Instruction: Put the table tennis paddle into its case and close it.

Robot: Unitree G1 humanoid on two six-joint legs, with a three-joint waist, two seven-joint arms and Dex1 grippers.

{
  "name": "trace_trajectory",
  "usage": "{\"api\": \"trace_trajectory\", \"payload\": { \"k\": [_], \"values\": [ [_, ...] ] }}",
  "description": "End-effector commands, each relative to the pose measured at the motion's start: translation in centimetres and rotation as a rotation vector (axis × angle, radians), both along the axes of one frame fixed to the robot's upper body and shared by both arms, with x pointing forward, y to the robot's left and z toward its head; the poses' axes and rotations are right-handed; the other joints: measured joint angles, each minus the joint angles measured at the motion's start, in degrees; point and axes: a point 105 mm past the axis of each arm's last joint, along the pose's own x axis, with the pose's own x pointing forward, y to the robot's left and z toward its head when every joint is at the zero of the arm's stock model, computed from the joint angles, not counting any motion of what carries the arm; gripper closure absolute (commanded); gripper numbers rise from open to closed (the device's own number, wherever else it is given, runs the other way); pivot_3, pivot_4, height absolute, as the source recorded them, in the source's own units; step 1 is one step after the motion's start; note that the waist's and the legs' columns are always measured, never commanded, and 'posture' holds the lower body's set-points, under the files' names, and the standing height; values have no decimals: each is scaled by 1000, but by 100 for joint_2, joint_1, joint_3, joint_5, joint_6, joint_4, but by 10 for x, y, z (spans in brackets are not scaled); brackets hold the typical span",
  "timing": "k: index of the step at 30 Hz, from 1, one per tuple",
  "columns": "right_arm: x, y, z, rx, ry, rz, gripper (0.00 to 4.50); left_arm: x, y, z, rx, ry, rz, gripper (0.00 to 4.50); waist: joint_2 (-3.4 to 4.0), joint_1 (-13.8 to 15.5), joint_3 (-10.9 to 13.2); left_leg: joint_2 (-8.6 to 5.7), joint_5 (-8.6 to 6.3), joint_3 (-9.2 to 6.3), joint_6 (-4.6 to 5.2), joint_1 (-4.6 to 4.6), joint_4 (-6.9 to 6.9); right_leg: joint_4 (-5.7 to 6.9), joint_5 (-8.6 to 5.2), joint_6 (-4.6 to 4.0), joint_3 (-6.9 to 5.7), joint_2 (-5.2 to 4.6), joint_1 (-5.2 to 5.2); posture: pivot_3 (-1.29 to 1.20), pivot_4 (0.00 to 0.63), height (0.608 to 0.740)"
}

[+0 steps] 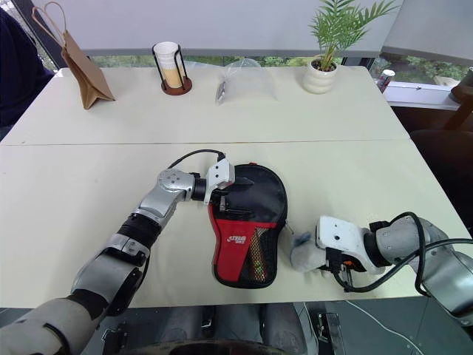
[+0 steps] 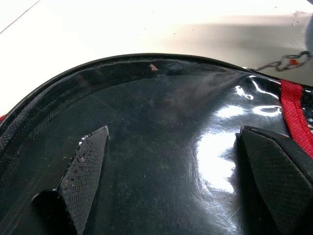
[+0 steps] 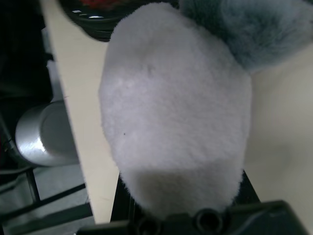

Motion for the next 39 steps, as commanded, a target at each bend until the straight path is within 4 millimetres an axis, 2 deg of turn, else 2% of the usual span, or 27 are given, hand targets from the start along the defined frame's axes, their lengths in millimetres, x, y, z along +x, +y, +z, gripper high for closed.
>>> {"api": "trace_trajectory", "payload": {
  "k": [1, 9, 28, 33, 37, 39],
  "values": [
    [-11, 2, -1, -28, 43, 90, 4295, -9, 11, -42, 140, 98, 38, 0, 0, 1, 0, 0, 0, 0, 0, 0, 0, 0, 0, 0, 0, 0, 1, 0, 150, 740],
    [-26, 7, -1, -42, 68, 189, 4295, -11, 12, -45, 146, 103, 40, 0, 1, 66, -1, 0, 0, 0, 0, 2, 0, -2, 0, -1, 0, 0, 3, 0, 150, 740],
    [-38, -14, -11, -218, 38, 371, 4295, -15, 13, -53, 175, 100, 41, 0, 4, 143, -38, 0, -3, -1, 3, 3, 0, -19, 1, -3, -5, 0, 13, 0, 150, 740],
    [-43, -18, -10, -241, 50, 408, 4295, -17, 13, -55, 176, 105, 39, 0, 13, 144, -45, -1, -10, -12, 13, 12, 0, -53, 5, -9, -15, 1, 46, 0, 150, 740],
    [-44, -15, -7, -232, 41, 425, 4295, -19, 12, -57, 178, 107, 38, 0, 11, 144, -47, -2, -15, -13, 20, 19, 0, -69, 6, -11, -15, -1, 63, 0, 150, 740],
    [-38, -5, -3, -169, 10, 371, 4295, -19, 12, -57, 179, 106, 38, 0, 11, 140, -47, -3, -16, -13, 21, 22, 0, -70, 6, -11, -15, -1, 66, 0, 150, 740]
  ]
}}
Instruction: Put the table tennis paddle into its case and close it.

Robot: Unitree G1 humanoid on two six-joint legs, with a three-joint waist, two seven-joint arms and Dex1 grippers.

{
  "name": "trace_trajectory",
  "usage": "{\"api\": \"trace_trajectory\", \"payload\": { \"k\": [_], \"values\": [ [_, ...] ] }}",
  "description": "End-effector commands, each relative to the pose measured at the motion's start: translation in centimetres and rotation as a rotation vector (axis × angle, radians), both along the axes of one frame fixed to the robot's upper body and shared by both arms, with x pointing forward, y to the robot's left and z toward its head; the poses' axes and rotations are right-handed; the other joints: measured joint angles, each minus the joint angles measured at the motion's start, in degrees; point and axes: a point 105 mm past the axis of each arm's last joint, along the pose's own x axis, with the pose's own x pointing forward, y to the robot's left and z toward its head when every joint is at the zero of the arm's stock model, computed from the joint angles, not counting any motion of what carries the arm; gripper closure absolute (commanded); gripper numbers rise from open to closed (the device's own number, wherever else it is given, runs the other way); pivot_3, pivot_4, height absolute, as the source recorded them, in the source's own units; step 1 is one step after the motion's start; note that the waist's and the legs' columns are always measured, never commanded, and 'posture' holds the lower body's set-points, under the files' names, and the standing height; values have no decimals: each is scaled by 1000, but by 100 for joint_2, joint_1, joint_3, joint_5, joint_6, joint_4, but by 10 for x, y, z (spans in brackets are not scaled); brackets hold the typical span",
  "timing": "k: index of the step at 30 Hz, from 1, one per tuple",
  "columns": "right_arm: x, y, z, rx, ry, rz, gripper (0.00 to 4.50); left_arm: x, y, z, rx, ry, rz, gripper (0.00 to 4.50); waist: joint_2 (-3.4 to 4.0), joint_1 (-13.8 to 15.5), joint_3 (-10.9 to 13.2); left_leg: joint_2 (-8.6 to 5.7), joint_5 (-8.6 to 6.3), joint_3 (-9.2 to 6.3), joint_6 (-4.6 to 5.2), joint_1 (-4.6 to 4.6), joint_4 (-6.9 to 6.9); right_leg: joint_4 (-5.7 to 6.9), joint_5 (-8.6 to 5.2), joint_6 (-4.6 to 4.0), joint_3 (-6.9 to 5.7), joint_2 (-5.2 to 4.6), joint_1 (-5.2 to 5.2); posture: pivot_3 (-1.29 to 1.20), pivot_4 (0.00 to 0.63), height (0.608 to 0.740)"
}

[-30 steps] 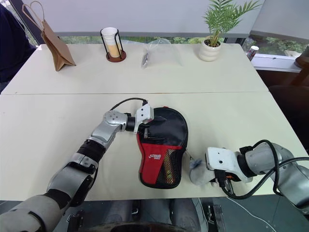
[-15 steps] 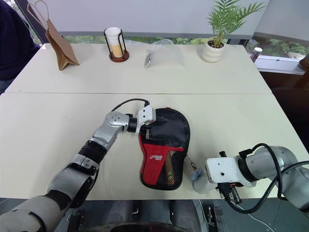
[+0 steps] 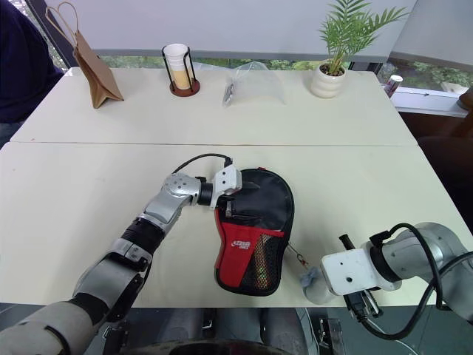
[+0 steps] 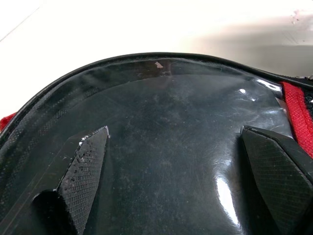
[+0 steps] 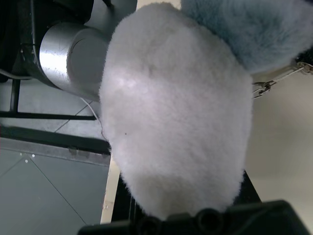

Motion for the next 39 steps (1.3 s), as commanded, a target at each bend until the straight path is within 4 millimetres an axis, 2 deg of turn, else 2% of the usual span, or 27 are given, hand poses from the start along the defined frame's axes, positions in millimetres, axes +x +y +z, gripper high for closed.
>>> {"api": "trace_trajectory", "payload": {
  "k": [1, 4, 7, 10, 14, 17, 28, 39],
  "values": [
    [-6, 11, 0, 56, 81, -32, 4295, -9, 24, -51, 173, 122, 60, 0, -2, -5, -1, 0, 0, 0, 0, 2, 0, 0, 0, 0, 0, 0, 1, 0, 150, 740],
    [-4, 22, 7, 126, 115, -94, 4295, -8, 24, -51, 176, 117, 65, 0, -5, -17, -5, 2, 0, -1, 0, 14, 0, 1, 0, 2, -1, 2, 9, 0, 150, 740],
    [-14, 34, 13, 173, 192, -86, 4295, -6, 25, -52, 182, 110, 81, 0, 4, -17, -11, 5, -1, 0, -1, 27, -1, 2, -7, 13, -1, 1, 10, 0, 150, 740],
    [-10, 45, 14, 213, 127, -22, 4295, -6, 25, -52, 182, 109, 81, 0, -8, -25, -18, 7, -3, 1, -3, 59, -11, -3, -9, 18, -1, -1, 18, 0, 150, 740],
    [1, 50, 5, 185, -4, 131, 4295, -7, 25, -52, 183, 109, 76, 0, -10, -31, -24, 10, -4, 2, -4, 64, -13, -5, -10, 19, -1, -3, 18, 0, 150, 740],
    [4, 53, 0, 171, -35, 225, 4295, -8, 24, -52, 182, 111, 73, 0, -10, -36, -28, 11, -4, 5, -4, 67, -13, -6, -10, 20, -1, -3, 18, 0, 150, 740],
    [-13, 23, -13, 10, 87, 352, 4295, -12, 26, -55, 189, 118, 81, 0, -7, -25, -33, 11, -4, 11, -3, 67, -14, -5, -9, 18, -1, -1, 18, 0, 150, 740],
    [-22, 1, -21, -85, 92, 402, 4295, -12, 25, -57, 195, 119, 80, 0, -4, -22, -37, 10, -5, 9, -4, 67, -14, -5, -10, 19, -1, -5, 18, 0, 150, 740]
  ]
}}
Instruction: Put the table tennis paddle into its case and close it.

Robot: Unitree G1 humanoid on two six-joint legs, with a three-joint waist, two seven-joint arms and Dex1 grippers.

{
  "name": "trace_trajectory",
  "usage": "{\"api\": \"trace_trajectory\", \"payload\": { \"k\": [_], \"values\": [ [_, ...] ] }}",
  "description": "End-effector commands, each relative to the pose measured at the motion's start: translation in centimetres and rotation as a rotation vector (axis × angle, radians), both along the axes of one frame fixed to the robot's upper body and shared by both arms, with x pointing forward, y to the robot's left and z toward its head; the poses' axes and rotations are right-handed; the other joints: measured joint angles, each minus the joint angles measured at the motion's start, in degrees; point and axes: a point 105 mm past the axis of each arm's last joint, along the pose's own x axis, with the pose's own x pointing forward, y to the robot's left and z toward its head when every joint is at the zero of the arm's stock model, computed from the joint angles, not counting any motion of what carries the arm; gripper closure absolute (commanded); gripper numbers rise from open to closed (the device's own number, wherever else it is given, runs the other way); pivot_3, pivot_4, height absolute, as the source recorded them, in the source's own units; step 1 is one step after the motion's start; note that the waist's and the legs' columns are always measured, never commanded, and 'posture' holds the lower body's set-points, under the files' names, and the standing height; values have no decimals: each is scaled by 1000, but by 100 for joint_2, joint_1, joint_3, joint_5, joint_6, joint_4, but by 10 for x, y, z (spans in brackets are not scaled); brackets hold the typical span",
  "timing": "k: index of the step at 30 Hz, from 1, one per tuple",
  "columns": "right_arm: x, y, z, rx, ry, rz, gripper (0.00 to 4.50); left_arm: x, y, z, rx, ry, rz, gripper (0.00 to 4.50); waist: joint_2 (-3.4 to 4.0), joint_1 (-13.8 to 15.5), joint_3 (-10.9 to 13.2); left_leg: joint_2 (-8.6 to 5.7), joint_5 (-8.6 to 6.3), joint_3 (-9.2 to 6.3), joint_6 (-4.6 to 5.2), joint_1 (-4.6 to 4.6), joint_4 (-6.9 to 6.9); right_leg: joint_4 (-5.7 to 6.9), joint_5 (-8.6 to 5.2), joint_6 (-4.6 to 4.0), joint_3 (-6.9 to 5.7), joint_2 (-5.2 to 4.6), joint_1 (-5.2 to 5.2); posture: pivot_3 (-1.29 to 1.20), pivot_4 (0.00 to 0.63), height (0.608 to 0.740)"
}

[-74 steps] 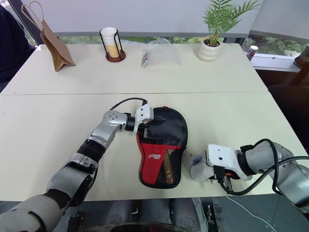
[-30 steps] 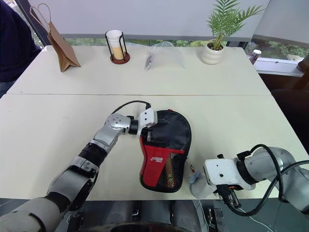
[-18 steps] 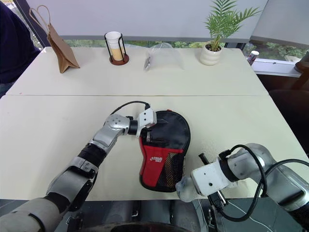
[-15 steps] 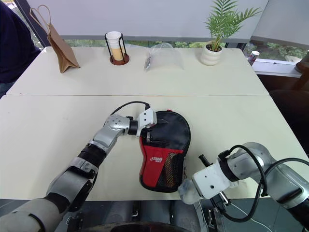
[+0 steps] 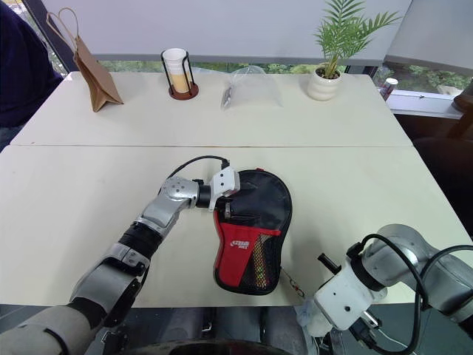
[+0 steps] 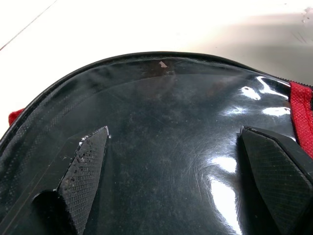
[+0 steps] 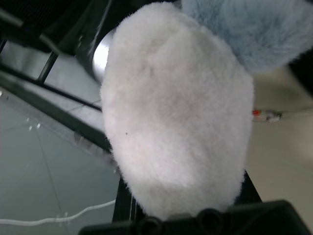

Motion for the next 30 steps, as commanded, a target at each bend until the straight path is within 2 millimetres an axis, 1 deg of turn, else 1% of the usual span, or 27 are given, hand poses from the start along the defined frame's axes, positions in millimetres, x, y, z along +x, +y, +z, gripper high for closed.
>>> {"api": "trace_trajectory", "payload": {
  "k": [1, 6, 9, 13, 15, 19, 21, 22, 24, 27, 28, 30],
  "values": [
    [-5, -12, 0, -61, 7, 15, 4295, -12, 20, -52, 191, 124, 29, 0, 2, 1, -1, 0, 0, 0, 0, 0, 0, 0, 0, 0, 0, -1, 0, 0, 150, 740],
    [-10, -23, 1, -109, 10, 1, 4295, -12, 19, -53, 193, 126, 25, 0, 15, 8, -9, -4, -2, -1, -3, 0, 0, -2, 0, 1, 0, -10, 0, 0, 150, 740],
    [-4, -25, 8, -114, -19, -25, 4295, -11, 19, -53, 195, 124, 26, 0, 17, 7, -10, -10, -7, 0, -4, 0, 0, -3, -2, 3, 0, -23, 0, 0, 150, 740],
    [12, -23, 21, -87, -62, -101, 4295, -7, 18, -51, 192, 115, 37, 0, 16, 0, -10, -13, -10, 5, -1, 0, 0, -9, -3, 5, 0, -33, 0, 0, 150, 740],
    [26, -19, 29, -42, -85, -175, 4295, -2, 18, -48, 182, 109, 52, 0, 16, -6, -10, -12, -11, 5, -2, 1, 2, -10, -3, 5, 0, -33, 0, 0, 150, 740],
    [46, -15, 38, 16, -89, -295, 4295, 4, 19, -40, 157, 94, 70, 0, 13, -9, -10, -8, -19, 3, -15, 6, 4, -11, -4, 6, -7, -33, 1, 0, 150, 740],
    [50, -10, 40, 59, -58, -358, 3269, 7, 18, -34, 126, 94, 82, 0, 14, -7, -10, -6, -19, 4, -17, 6, 5, -12, -4, 6, -9, -35, -1, 0, 150, 740],
    [54, -4, 43, 100, -40, -400, 2937, 9, 18, -29, 103, 93, 93, 0, 12, -12, -9, -4, -19, 4, -17, 6, 4, -12, -4, 6, -9, -35, 0, 0, 150, 740],
    [60, 4, 48, 163, -24, -456, 1958, 13, 18, -23, 75, 86, 110, 0, 11, -20, -6, 0, -19, 4, -15, 3, 4, -11, -3, 6, -11, -34, -5, 0, 150, 740],
    [74, 6, 54, 207, -56, -531, 431, 17, 18, -17, 61, 72, 121, 0, 13, -20, -5, -4, -11, 10, -2, 0, 0, -6, -1, 3, -11, -32, -12, 0, 150, 740],
    [80, 5, 57, 219, -73, -555, 68, 18, 18, -14, 54, 69, 124, 0, 13, -15, -5, -4, -10, 10, 0, -2, -2, -3, 0, 2, -11, -30, -15, 0, 150, 740],
    [92, 2, 64, 262, -103, -617, 68, 19, 18, -11, 43, 61, 129, 0, 12, -12, -4, -3, -10, 9, 0, -3, -4, -1, 5, -6, -12, -28, -17, 0, 150, 740]
  ]
}}
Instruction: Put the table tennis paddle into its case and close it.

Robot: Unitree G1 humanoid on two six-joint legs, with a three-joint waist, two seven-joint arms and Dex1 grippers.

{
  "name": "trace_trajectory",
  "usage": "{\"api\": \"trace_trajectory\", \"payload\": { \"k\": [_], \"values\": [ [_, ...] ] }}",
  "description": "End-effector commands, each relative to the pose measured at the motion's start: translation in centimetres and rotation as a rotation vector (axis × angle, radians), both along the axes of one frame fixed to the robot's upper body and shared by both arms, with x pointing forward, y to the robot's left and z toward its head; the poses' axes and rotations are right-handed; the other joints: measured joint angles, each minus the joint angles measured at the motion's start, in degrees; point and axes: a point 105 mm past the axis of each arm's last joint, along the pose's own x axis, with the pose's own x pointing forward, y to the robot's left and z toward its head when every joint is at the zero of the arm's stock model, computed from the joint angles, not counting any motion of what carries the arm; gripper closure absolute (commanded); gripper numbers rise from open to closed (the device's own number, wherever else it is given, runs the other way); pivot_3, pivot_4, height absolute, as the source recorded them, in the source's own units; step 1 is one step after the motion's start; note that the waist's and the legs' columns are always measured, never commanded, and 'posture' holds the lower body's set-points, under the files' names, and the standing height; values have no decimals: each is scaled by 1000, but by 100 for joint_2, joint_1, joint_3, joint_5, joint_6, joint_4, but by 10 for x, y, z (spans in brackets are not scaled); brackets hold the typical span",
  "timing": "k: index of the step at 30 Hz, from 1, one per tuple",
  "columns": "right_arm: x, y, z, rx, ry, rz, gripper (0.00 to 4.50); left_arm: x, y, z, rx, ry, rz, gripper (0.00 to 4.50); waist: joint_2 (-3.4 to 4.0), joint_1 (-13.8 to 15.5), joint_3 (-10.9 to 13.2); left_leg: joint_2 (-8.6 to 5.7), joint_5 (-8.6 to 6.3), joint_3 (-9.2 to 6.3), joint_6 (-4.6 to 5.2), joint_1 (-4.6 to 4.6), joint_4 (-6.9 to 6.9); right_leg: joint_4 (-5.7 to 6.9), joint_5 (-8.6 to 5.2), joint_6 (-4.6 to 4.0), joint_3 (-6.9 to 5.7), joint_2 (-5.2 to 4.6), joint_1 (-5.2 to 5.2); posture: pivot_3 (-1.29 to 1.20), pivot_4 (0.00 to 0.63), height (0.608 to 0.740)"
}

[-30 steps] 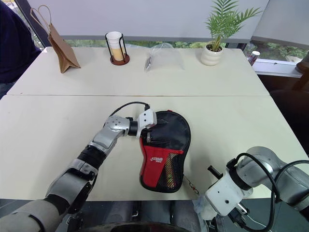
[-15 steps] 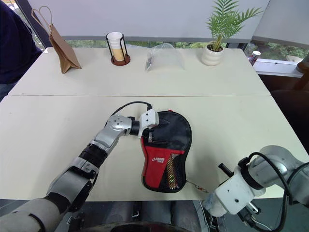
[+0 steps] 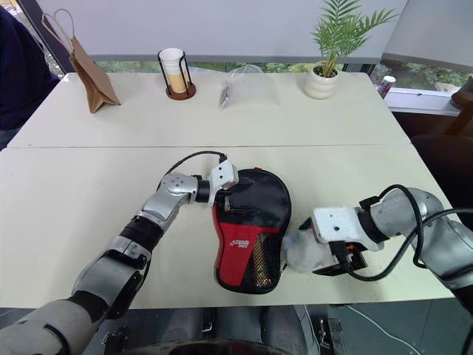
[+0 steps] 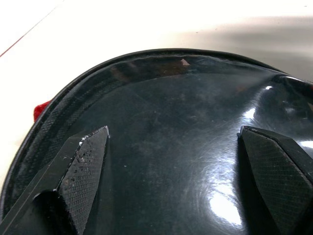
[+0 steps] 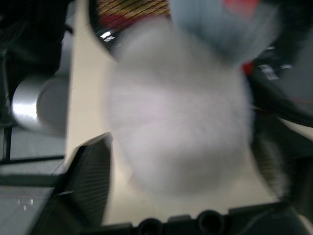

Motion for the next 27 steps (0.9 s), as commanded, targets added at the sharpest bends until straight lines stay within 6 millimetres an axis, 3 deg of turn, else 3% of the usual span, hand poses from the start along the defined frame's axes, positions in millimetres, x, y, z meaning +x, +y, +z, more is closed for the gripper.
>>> {"api": "trace_trajectory", "payload": {
  "k": [1, 4, 8, 13, 15, 19, 27],
  "values": [
    [21, -5, 18, 61, -75, -105, 68, 4, 13, -16, 53, 46, 69, 0, -1, -5, 1, 0, 0, -1, 0, 0, -1, 0, 0, 0, -1, 1, 0, 0, 150, 740],
    [40, -15, 40, 151, -100, -234, 68, 7, 14, -7, 16, 39, 85, 0, 6, -4, 9, 1, 0, 2, 0, -1, -2, 0, 0, 0, -1, 0, -3, 0, 150, 740],
    [51, -24, 60, 235, -112, -313, 68, 13, 14, 13, -59, 29, 102, 0, 5, -8, 25, 1, 1, 2, 1, -18, -2, 3, 8, -13, -1, 1, -4, 0, 150, 740],
    [58, -25, 99, 394, -111, -377, 68, 14, 27, 76, -226, 0, 84, 0, 10, -17, 69, 0, 5, 5, 5, -116, 9, 43, 14, -19, 7, 11, -102, 0, 150, 740],
    [59, -25, 104, 412, -110, -386, 68, 10, 33, 88, -243, -2, 71, 0, 11, 1, 76, 1, 5, 13, 5, -121, 11, 50, 14, -19, 7, 22, -107, 0, 150, 740],
    [52, -32, 116, 418, -123, -400, 68, -11, 67, 124, -254, -23, 44, 0, 18, 1, 110, 6, 5, 9, 5, -124, 9, 51, 12, -17, 7, 32, -108, 0, 150, 740],
    [34, -36, 110, 405, -94, -409, 68, -50, 118, 146, -140, -20, 68, 0, 23, -1, 125, 7, 6, 14, 2, -123, 13, 52, 9, -17, 12, 31, -108, 0, 150, 740]
  ]
}}
